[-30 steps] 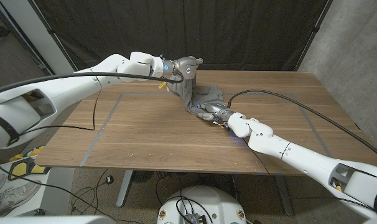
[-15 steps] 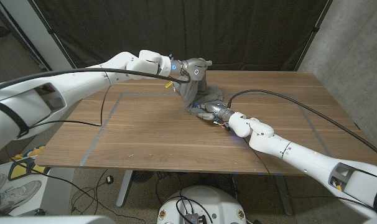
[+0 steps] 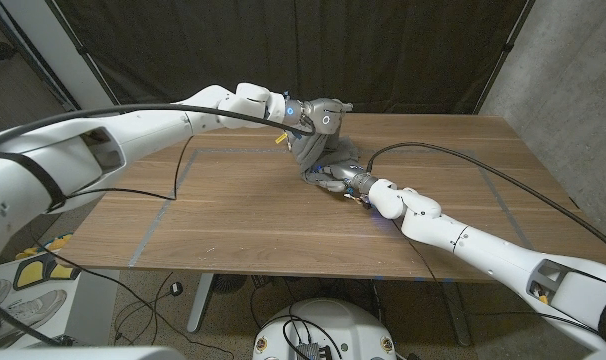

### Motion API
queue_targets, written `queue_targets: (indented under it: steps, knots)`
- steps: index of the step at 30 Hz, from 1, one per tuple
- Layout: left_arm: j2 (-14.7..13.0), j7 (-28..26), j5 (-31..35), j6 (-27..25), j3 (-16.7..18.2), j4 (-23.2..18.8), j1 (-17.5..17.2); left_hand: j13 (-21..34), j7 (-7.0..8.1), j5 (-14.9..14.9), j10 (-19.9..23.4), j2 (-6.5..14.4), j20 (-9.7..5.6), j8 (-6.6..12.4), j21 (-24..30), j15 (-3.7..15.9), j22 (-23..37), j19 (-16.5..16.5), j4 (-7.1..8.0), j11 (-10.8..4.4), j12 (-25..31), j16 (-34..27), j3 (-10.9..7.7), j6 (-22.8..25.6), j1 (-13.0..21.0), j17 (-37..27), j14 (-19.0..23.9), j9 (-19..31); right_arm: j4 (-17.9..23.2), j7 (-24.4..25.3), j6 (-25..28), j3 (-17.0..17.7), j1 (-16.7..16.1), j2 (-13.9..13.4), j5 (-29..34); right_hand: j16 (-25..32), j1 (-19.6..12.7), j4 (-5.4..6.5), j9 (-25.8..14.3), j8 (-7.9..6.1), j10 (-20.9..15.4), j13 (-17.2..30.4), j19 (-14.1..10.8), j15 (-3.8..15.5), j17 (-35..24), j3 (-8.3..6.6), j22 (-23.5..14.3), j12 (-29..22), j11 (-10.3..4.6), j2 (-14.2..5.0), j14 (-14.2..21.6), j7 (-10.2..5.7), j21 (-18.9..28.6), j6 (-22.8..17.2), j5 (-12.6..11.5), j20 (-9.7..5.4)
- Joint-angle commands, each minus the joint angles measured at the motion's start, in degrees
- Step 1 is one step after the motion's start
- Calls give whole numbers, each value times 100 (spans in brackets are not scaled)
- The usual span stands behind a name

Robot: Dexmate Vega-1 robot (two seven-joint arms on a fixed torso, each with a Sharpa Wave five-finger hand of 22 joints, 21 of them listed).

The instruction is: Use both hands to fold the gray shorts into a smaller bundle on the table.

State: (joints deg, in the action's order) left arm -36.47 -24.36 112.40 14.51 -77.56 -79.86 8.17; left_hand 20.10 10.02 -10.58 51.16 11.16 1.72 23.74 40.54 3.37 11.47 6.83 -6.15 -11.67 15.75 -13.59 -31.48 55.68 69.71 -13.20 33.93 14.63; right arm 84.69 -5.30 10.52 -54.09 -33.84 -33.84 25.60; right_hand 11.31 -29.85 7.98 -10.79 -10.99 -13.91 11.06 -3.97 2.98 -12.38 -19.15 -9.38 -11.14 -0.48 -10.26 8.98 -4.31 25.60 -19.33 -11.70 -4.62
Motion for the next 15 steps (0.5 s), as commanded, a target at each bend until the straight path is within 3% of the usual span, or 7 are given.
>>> queue_targets:
  steps: [1,15]
  knots:
    - [468,-459,-286,-205,-486,710,169,21,32,-3,-4,-2,-35,26,40,1021,-5,11,32,7,-8,-28,-19,31,52,-23,37,-2,-184,23,-90,9,62,48,-45,30,43,0,-18,-15,-38,29,-684,-36,-8,-62,-38,-29,-8,-6,78,-7,10,-43,-11,639]
    - [1158,-933,-659,-476,-1189,1727,282,46,18,-5,4,-6,-47,50,63,1026,-8,3,27,8,-17,-27,-22,31,51,-24,39,-15,-67,-28,33,52,-3,-39,-105,32,63,-4,-18,-13,-37,28,-700,-35,5,-88,-38,-28,1,0,79,-9,-13,-43,-6,650]
